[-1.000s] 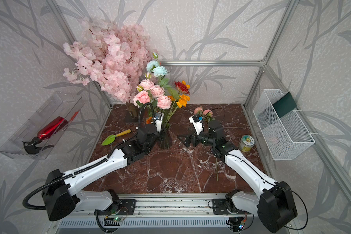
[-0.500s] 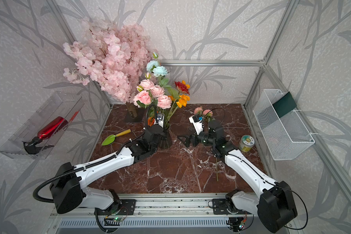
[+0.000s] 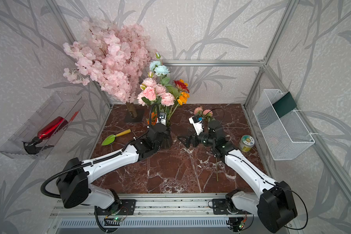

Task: Pick out pink flowers from the vase
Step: Pick up the flower from the vase.

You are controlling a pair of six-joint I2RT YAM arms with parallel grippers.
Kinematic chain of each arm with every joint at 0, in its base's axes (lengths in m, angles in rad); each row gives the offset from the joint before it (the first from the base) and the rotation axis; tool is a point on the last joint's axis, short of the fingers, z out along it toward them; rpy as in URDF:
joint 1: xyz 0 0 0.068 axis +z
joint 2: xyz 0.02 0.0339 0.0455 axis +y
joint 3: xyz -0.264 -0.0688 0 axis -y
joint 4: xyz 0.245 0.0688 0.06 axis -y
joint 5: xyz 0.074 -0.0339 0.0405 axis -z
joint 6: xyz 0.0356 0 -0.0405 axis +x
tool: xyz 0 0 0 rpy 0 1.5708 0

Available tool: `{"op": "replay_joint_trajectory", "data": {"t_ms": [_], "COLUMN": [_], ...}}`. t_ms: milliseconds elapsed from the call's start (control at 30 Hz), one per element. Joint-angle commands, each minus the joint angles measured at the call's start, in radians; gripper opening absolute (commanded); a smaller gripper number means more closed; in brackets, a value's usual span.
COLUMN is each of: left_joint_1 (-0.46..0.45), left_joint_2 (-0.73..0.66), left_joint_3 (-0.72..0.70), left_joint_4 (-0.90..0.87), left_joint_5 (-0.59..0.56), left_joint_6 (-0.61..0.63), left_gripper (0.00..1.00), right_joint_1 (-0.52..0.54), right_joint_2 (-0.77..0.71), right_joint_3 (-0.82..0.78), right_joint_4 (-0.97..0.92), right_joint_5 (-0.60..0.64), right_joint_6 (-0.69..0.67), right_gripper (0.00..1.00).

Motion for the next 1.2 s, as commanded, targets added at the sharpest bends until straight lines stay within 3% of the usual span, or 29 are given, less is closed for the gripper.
{"op": "replay_joint_trajectory", "data": {"t_ms": [0,533,933,1167], "left_joint_1": [-0.009,-0.018,-0.018,-0.015], "left_joint_2": [-0.052,-0.195,-0.3,-0.321], "left_joint_3": [-0.023,-0.138,-0.166,-0.158], "left_joint_4": [0.049,0.119,0.141,0.138], "left_joint_5": [0.007,0.085,0.225,0.241], "left_joint_6": [-0.022,0.075,0.151,0.169], "left_gripper": [0.11,0.01,0.0,0.0], "right_joint_1": [0.004,0.004,0.004,0.006], "right_joint_2": [-0.019,-0.018,-0.002,0.01], "right_joint_3": [0.005,0.014,0.026,0.037], "right_joint_4": [-0.001,0.001,0.031,0.04], "right_joint_5": [-0.006,-0.007,-0.015,-0.023], "right_joint_6": [-0.013,-0.006,0.023,0.034], "right_gripper": [0.99,0.99,0.99,0.99]}}
